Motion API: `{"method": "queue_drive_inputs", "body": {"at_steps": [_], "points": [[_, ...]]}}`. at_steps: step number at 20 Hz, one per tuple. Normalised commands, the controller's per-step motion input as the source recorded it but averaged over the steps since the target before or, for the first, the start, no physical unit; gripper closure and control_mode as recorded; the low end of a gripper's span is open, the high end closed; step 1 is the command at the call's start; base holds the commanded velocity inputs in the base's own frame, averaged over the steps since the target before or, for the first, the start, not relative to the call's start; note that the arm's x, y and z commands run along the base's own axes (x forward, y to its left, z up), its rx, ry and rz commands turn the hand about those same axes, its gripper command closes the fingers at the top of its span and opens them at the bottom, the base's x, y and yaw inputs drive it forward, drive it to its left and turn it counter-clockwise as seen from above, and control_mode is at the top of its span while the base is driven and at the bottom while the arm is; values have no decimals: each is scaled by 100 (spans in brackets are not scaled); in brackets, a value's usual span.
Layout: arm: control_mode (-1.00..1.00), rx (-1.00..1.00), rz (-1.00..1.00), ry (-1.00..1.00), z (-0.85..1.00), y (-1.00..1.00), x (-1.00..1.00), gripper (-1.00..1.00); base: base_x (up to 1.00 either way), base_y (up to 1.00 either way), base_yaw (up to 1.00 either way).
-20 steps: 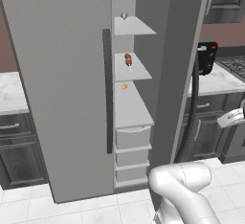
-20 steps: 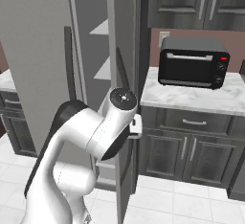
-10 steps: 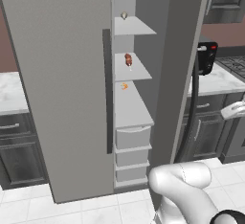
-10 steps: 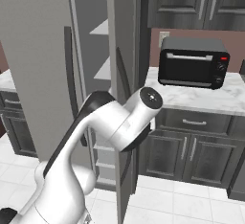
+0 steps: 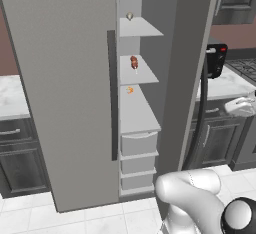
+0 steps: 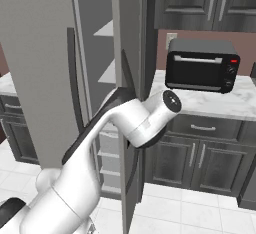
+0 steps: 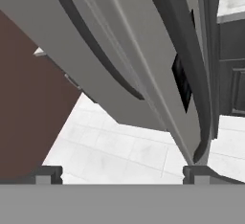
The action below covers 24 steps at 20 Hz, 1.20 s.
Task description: Store the kebab skewer in the freezer for long-term storage. Close the freezer door after placing the cooked food.
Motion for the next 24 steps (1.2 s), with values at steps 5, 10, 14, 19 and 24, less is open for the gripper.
{"method": "queue_drive_inputs", "body": {"at_steps": [5,10,14,19,24], "points": [[-100,0,2,-1,0,0,40,-100,0,0,0],[-100,0,5,-1,0,0,28,-100,0,0,0],[-100,0,6,0,0,-4,33,-100,0,0,0],[-100,0,6,0,0,-2,41,-100,0,0,0],[-100,0,7,0,0,0,41,-100,0,0,0]]}}
